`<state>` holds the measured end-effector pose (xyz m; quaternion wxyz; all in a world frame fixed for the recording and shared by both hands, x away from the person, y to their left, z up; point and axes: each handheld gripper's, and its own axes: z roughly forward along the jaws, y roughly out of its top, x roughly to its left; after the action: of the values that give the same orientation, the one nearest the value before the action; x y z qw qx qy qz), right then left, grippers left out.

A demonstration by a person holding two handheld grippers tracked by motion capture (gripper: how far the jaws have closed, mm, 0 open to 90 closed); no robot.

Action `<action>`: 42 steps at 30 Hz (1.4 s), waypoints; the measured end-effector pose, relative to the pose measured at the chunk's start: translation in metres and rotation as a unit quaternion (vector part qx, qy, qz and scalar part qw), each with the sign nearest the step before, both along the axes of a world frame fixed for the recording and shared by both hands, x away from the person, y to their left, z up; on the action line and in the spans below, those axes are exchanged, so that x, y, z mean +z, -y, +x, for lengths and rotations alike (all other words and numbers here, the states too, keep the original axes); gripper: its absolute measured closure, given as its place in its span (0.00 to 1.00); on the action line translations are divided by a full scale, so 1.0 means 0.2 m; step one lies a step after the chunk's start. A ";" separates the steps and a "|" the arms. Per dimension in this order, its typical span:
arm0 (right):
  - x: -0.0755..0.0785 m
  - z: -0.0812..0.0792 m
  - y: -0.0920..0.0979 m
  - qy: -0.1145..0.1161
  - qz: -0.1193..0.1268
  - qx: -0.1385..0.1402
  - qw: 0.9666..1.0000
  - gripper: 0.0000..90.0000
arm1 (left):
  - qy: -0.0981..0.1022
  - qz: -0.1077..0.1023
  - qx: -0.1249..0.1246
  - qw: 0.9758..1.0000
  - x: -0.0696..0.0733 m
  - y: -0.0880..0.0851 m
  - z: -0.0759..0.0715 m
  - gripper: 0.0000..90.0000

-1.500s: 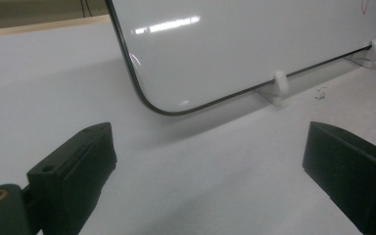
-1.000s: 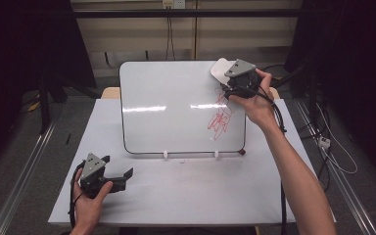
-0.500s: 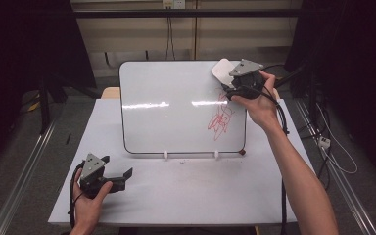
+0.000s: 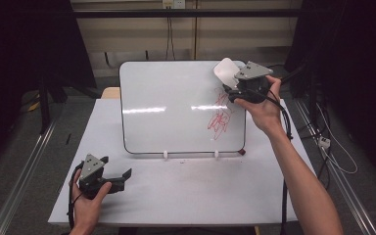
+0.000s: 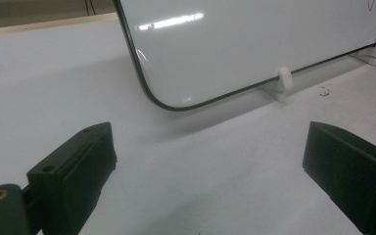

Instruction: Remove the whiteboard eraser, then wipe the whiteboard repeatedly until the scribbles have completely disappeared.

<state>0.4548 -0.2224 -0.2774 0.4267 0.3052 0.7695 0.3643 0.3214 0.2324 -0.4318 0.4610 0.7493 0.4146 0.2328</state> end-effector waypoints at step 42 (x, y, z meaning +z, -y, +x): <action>-0.18 -0.08 -0.07 0.022 -0.042 -0.012 0.999 0.35 | 0.003 -0.004 -0.003 1.000 0.01 -0.01 0.02 0.06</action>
<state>0.4379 -0.2093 -0.3128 0.4604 0.2884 0.7706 0.3332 0.3246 0.2347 -0.4297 0.4662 0.7481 0.4115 0.2317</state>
